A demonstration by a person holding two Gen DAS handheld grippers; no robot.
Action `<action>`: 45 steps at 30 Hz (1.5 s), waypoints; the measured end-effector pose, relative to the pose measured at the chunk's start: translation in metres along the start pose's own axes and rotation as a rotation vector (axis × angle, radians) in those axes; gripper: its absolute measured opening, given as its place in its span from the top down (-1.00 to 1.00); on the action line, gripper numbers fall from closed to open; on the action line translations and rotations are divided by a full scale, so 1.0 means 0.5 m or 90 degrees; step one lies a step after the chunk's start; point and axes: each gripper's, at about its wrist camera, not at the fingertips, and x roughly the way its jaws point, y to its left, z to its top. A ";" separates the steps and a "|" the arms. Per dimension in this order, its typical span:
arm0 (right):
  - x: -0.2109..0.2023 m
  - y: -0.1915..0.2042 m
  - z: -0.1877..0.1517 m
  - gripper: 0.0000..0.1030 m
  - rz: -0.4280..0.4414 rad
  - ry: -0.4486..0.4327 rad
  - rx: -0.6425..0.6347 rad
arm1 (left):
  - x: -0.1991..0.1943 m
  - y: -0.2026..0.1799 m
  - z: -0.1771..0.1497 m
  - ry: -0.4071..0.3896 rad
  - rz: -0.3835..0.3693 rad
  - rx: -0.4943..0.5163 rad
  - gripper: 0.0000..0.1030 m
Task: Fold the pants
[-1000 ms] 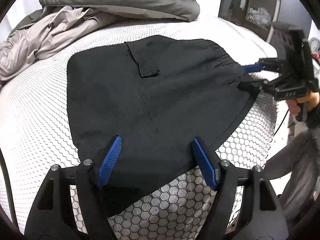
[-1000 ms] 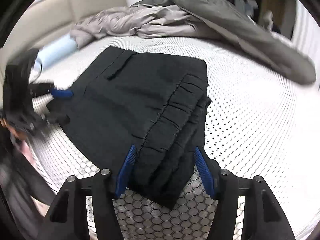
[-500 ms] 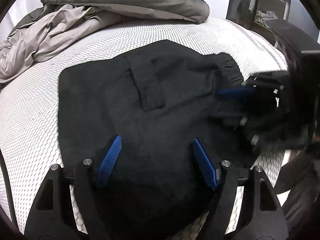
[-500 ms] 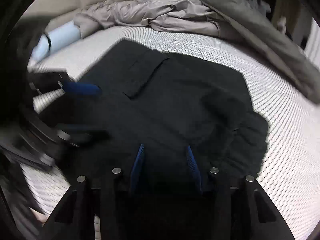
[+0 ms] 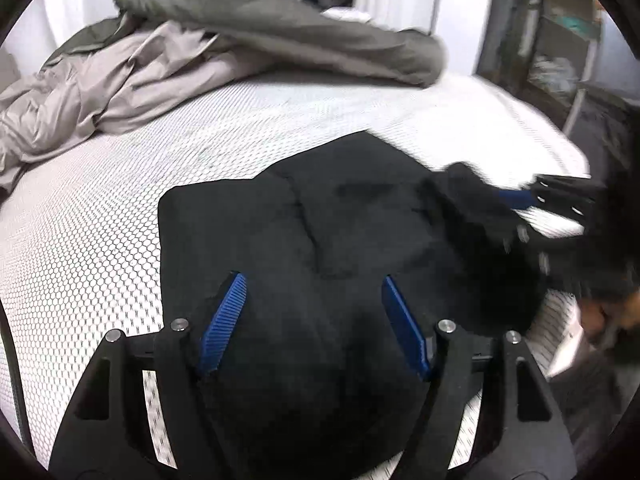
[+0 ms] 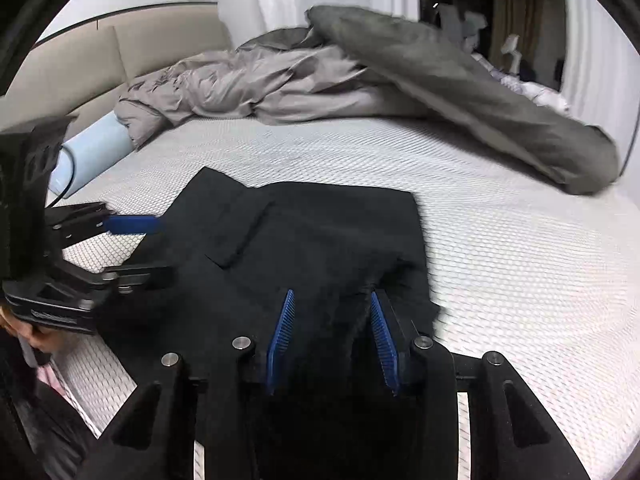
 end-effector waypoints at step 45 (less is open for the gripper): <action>-0.027 -0.162 -0.096 -0.08 0.118 0.076 0.257 | -0.044 0.156 -0.135 0.053 -0.075 -0.238 -0.41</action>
